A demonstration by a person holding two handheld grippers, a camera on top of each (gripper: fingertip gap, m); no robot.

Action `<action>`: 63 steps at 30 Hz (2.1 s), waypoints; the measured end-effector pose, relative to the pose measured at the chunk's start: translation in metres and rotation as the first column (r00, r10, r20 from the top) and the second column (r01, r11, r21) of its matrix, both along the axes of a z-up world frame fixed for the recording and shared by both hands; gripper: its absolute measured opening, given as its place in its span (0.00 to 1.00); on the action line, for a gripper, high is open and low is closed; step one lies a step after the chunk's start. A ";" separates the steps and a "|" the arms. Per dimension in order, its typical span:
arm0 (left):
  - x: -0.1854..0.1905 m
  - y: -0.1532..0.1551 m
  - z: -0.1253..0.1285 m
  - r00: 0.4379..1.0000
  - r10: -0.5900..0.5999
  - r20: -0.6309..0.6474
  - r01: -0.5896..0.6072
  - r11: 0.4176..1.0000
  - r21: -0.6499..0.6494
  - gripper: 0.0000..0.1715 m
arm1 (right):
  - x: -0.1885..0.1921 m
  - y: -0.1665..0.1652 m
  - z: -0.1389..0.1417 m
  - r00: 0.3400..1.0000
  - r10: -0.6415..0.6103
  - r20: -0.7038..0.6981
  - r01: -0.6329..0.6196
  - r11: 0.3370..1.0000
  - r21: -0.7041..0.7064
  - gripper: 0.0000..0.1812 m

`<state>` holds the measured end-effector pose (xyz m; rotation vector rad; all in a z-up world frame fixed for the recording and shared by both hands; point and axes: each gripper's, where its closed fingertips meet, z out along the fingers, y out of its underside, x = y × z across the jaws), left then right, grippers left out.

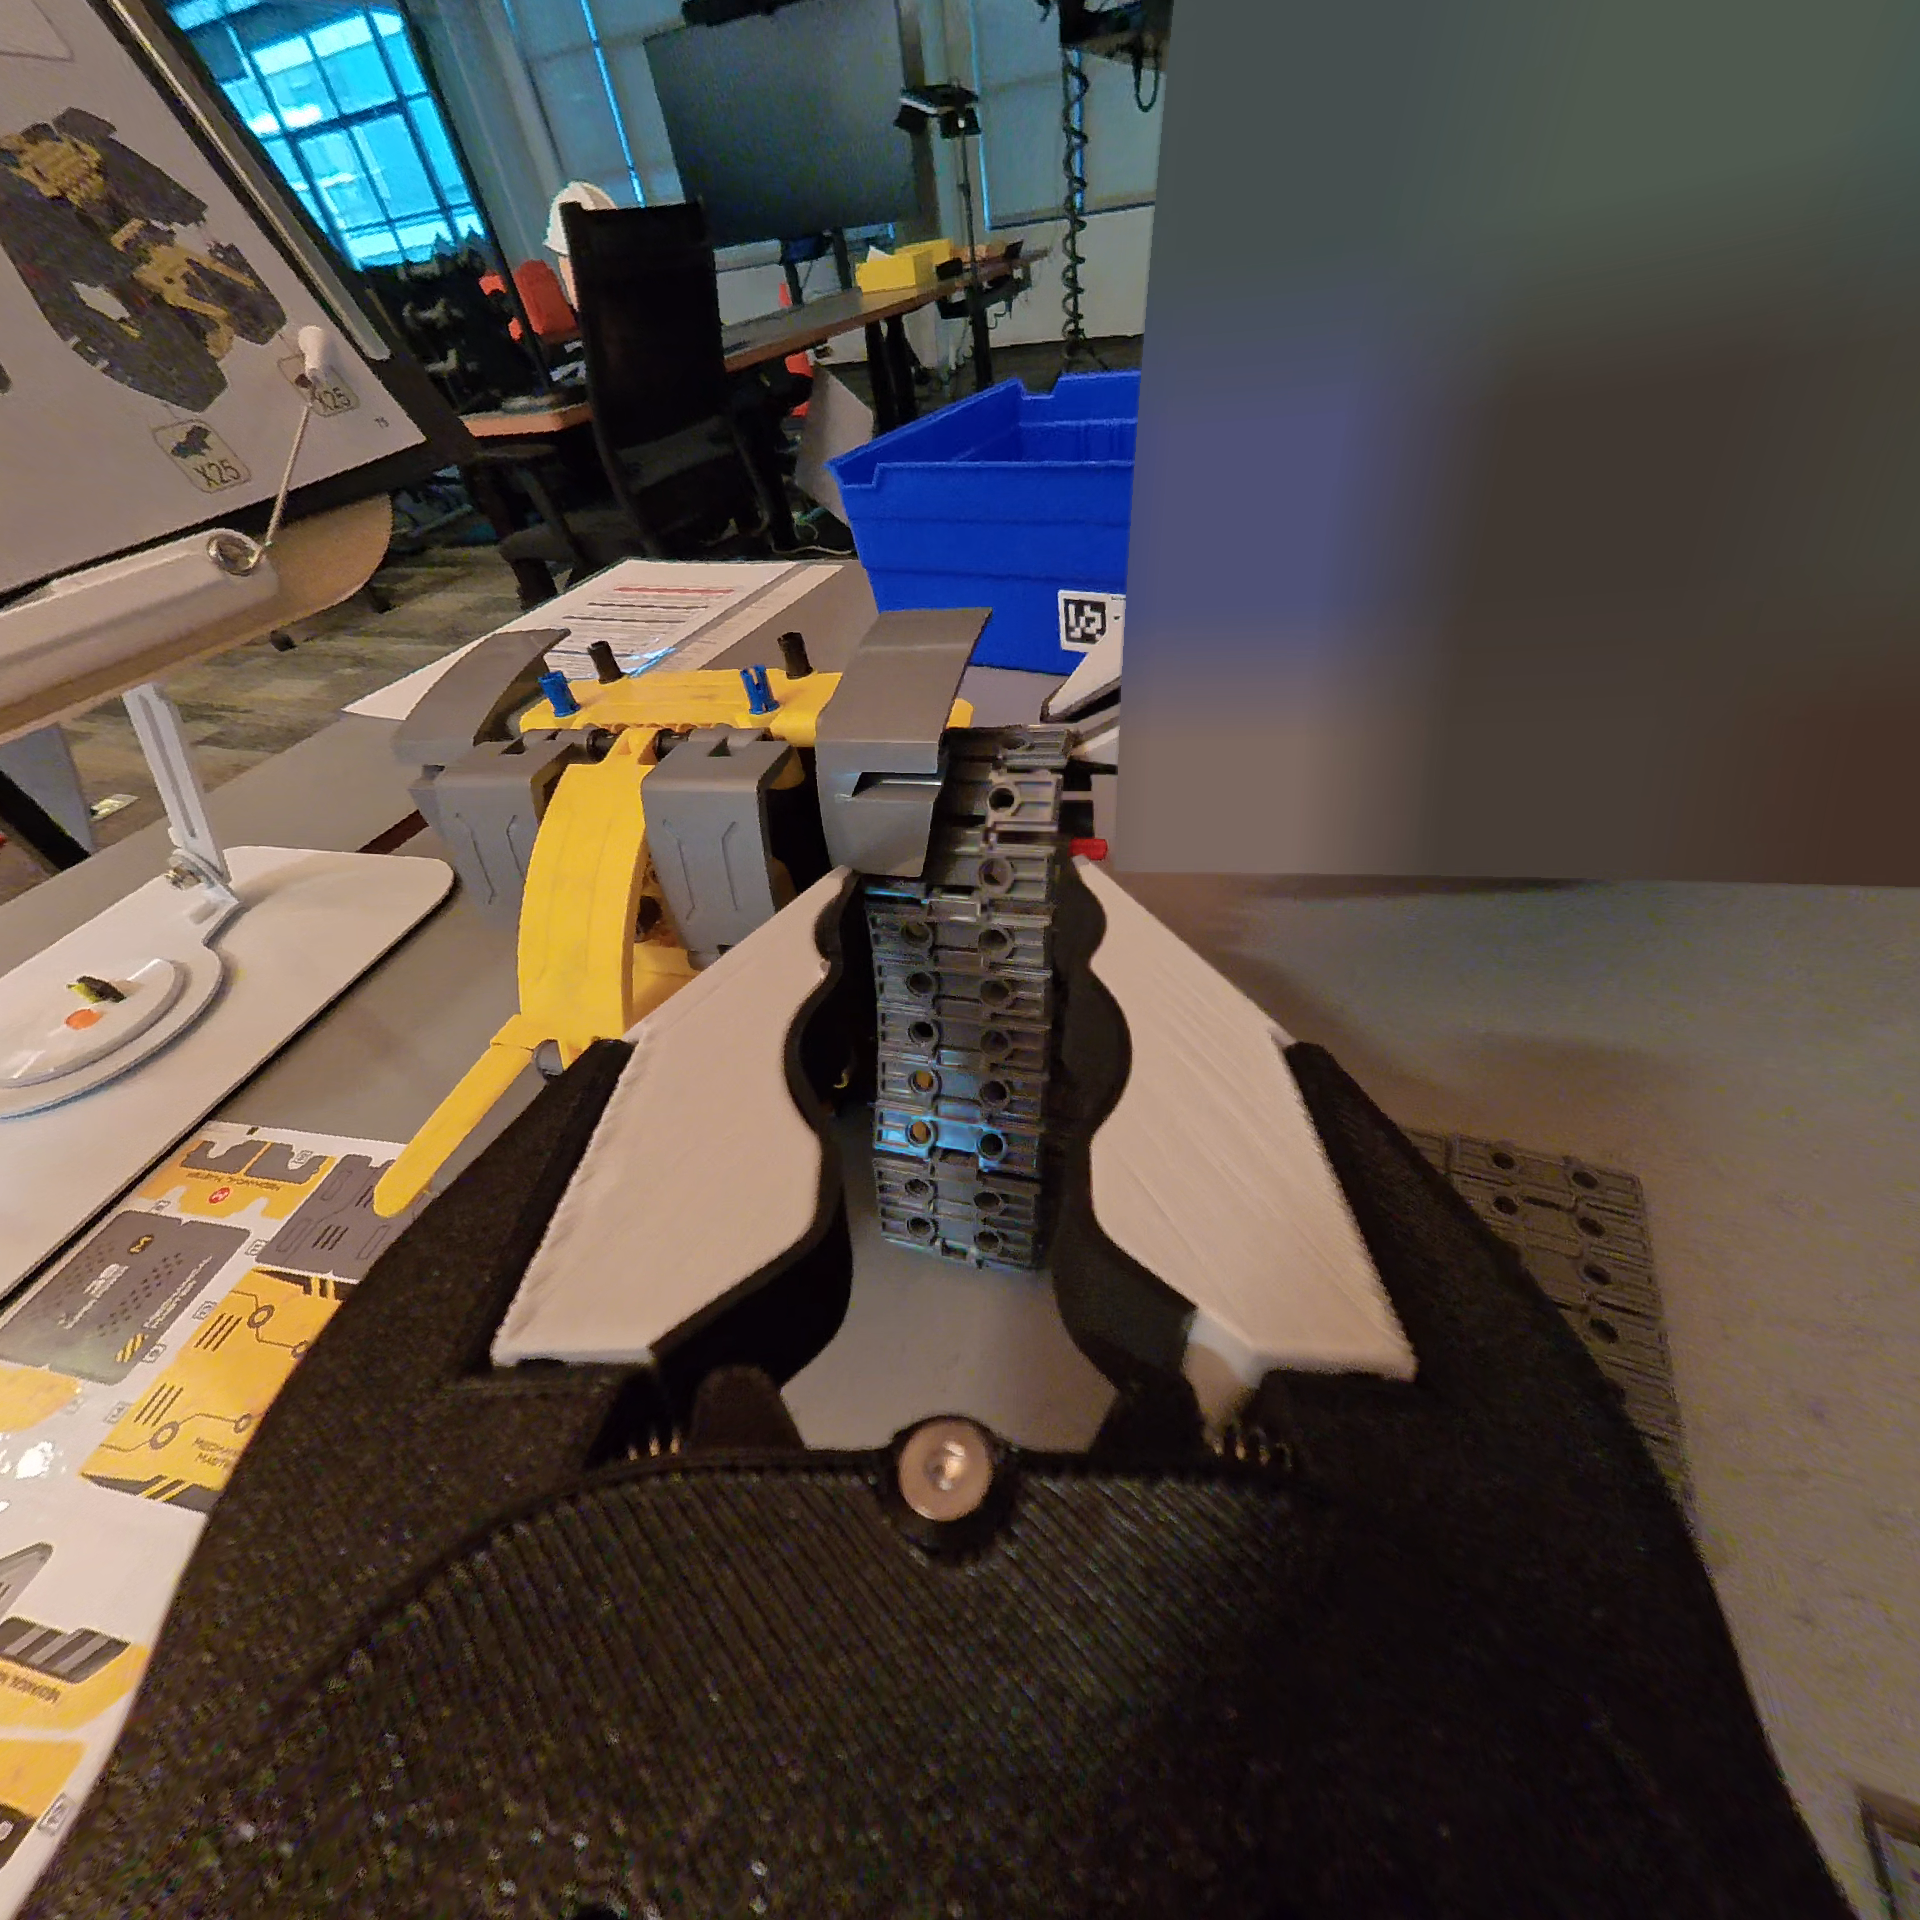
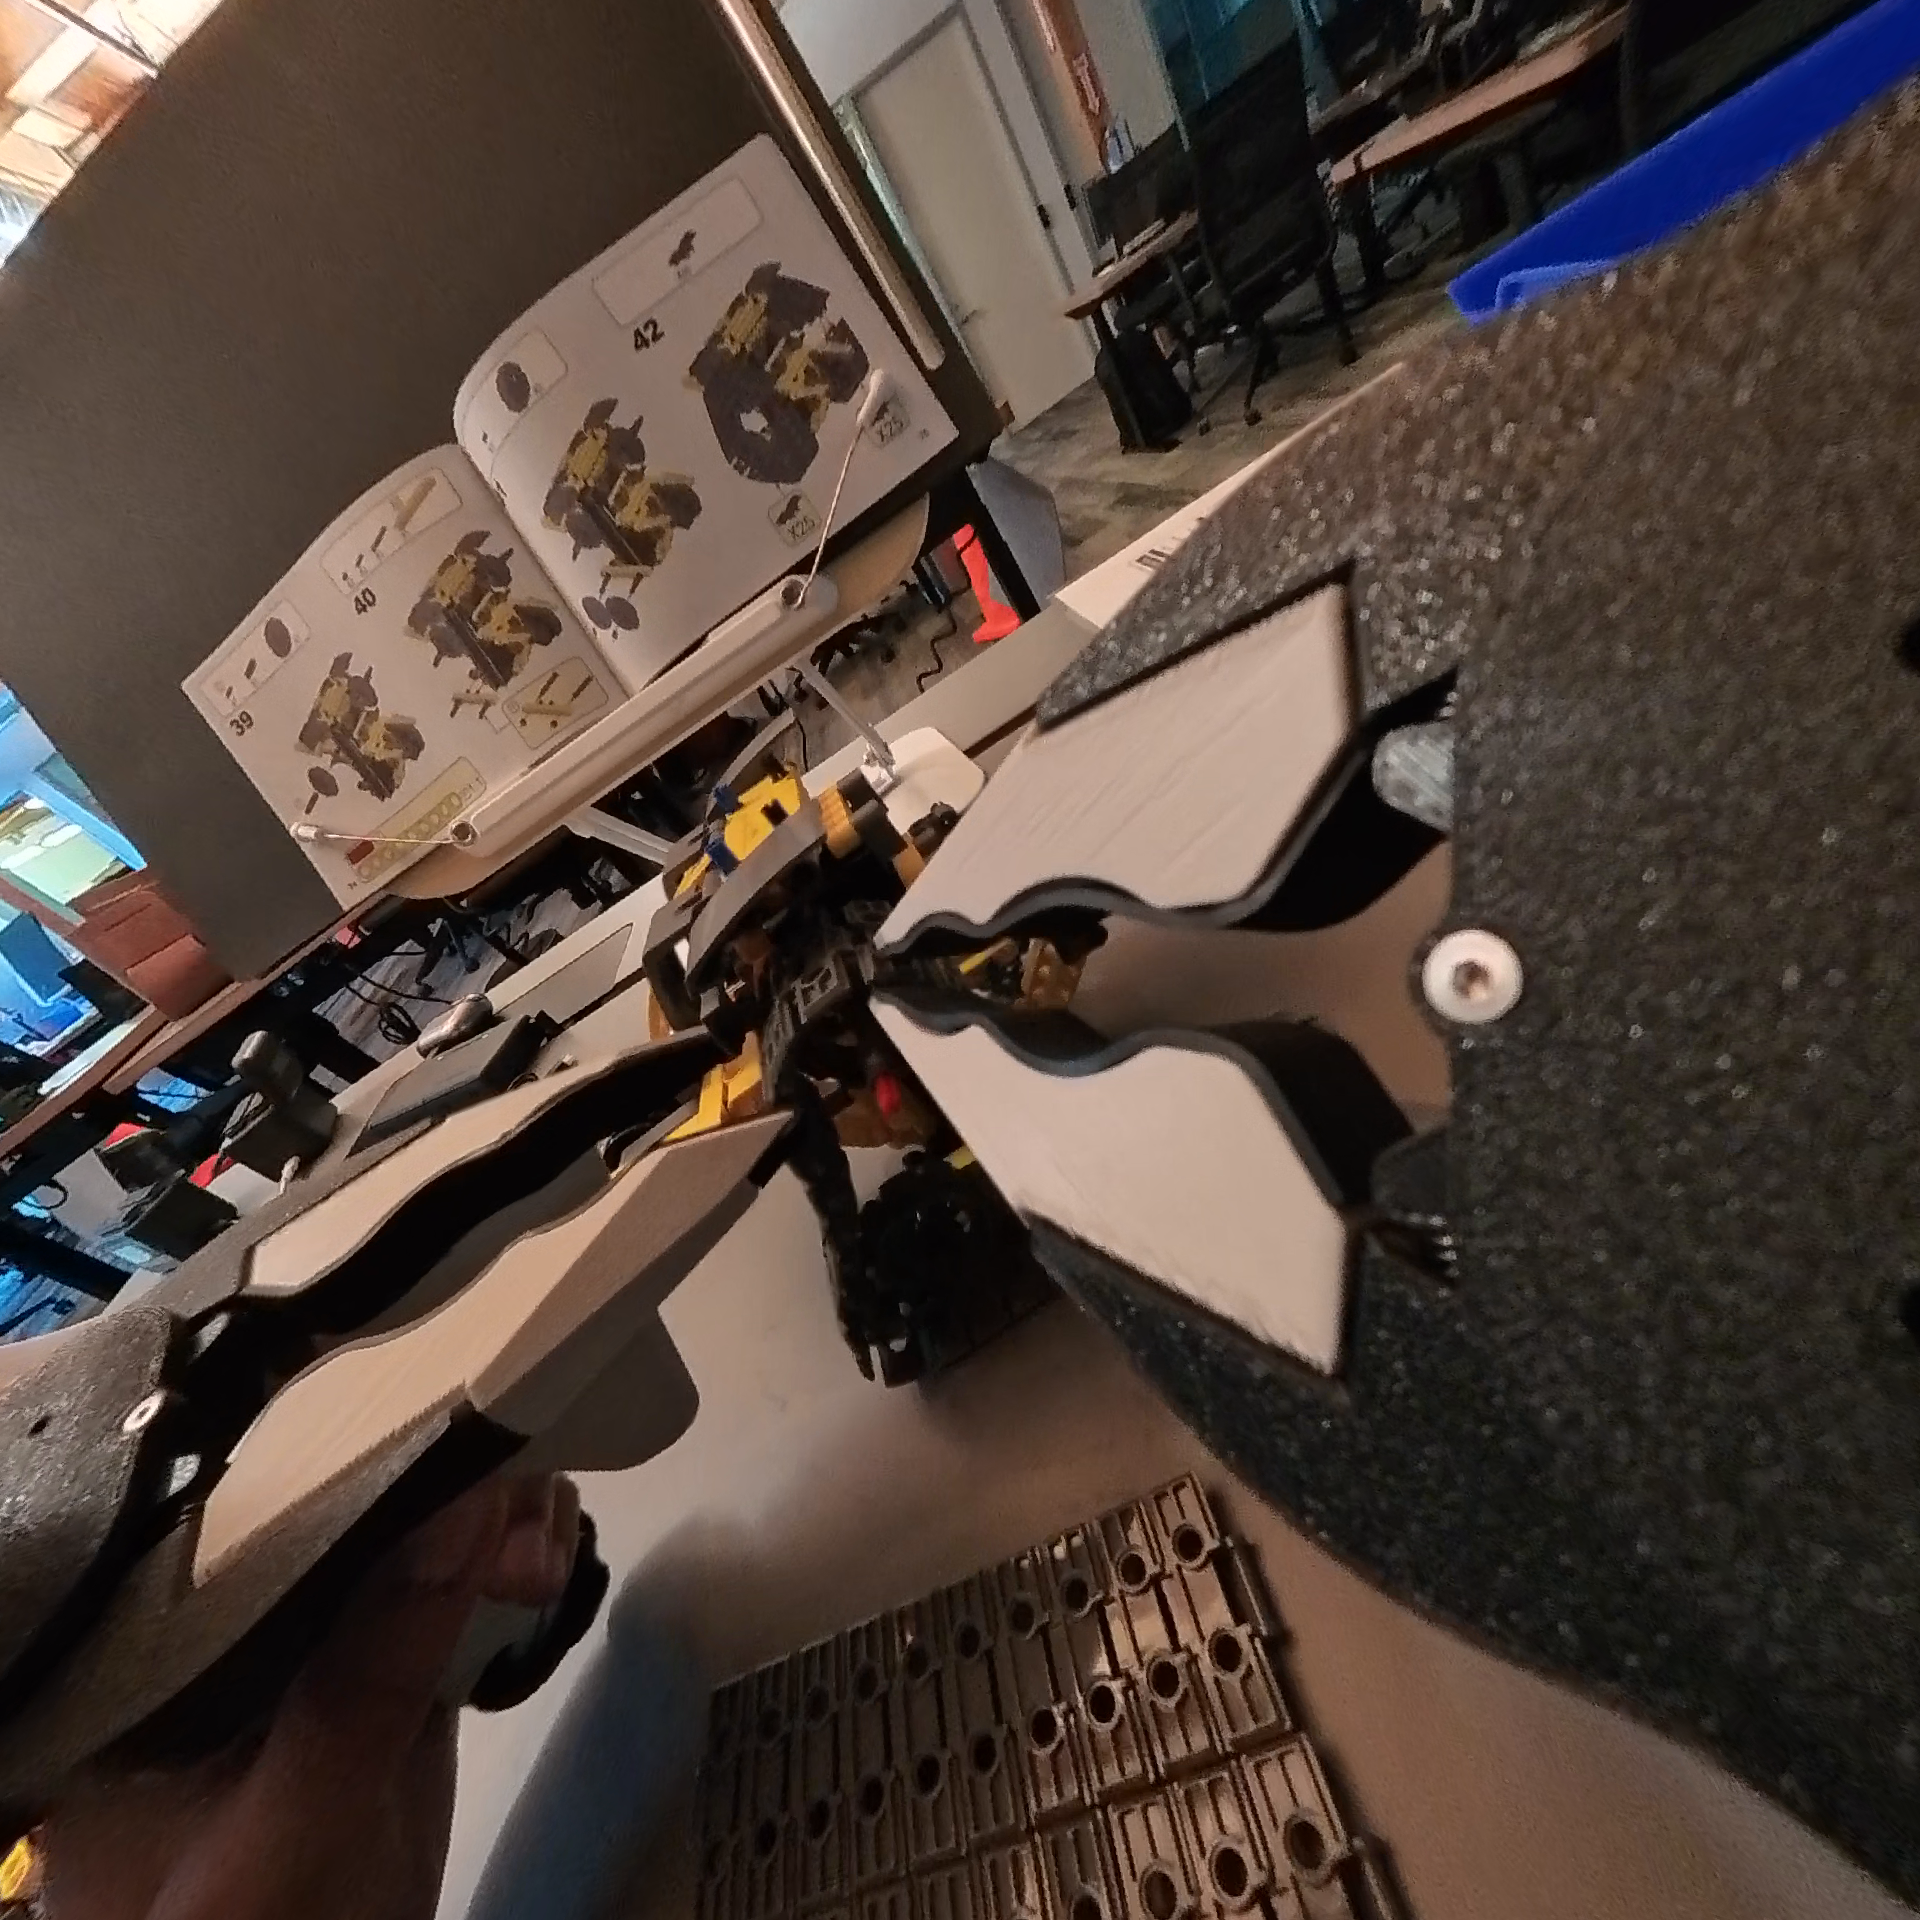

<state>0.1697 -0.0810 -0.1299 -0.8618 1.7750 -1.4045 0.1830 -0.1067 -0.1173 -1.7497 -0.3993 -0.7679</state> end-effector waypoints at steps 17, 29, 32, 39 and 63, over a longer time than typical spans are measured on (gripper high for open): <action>0.001 0.000 -0.008 0.998 -0.021 -0.052 0.021 1.000 -0.001 0.20 | 0.004 -0.002 0.006 0.999 -0.025 -0.024 0.026 0.999 0.032 0.02; 0.001 0.001 -0.003 1.000 -0.010 -0.025 0.010 1.000 -0.001 0.20 | 0.010 -0.004 0.001 0.993 -0.023 -0.113 0.024 1.000 0.004 0.02; 0.002 0.000 -0.002 1.000 -0.008 -0.021 0.008 1.000 0.000 0.20 | 0.011 -0.004 0.000 0.992 -0.027 -0.120 0.027 1.000 -0.005 0.02; 0.003 0.000 -0.001 1.000 0.002 -0.007 -0.002 1.000 0.006 0.20 | 0.013 -0.005 -0.005 0.980 -0.027 -0.196 0.018 0.999 -0.044 0.02; 0.010 0.005 0.000 0.998 0.058 -0.002 -0.058 0.998 -0.018 0.20 | 0.019 0.001 0.000 0.983 -0.058 -0.175 0.056 0.998 -0.020 0.01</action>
